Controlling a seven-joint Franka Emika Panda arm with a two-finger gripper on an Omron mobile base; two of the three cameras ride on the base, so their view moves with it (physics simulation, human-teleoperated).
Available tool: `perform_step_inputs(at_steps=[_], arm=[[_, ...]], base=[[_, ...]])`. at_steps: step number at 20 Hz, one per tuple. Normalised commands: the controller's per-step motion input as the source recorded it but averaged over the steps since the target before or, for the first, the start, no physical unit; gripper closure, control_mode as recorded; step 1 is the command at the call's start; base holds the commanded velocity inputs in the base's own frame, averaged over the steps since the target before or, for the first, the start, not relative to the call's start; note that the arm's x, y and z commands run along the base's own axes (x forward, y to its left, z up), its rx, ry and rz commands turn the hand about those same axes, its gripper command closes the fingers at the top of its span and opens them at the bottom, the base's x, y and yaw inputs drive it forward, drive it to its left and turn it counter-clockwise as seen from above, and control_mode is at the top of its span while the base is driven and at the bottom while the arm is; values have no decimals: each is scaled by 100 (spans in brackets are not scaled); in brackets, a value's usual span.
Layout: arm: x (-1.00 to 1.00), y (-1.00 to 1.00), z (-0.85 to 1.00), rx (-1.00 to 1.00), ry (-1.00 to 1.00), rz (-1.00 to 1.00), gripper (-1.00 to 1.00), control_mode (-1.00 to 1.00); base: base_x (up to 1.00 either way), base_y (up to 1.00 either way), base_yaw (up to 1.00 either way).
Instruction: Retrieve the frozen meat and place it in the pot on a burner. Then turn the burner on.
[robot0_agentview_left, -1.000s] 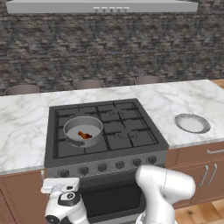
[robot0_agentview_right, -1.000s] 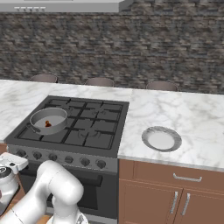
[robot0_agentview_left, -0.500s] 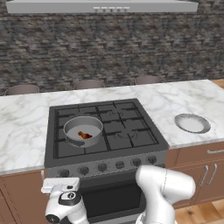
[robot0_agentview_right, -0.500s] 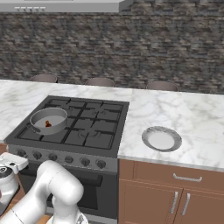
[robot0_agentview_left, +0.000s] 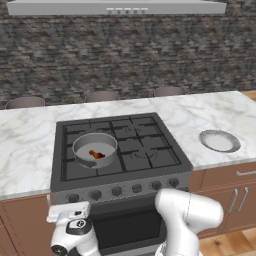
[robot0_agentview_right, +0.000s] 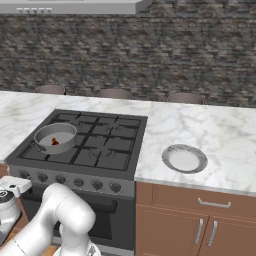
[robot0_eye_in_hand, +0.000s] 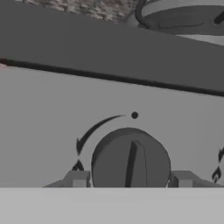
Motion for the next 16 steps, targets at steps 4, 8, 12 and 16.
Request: perform_step_inputs(at_steps=[4,8,12,16], arm=[[0,11,0,-44,3,17,100,-100],[0,6,0,-46,8,16,100,-100],[4,9,0,-42,22,9,100,-100],[11,17,-1,-49,30,2,100,-100]], base=[[0,0,0],[0,0,0],[0,0,0],[0,0,0]])
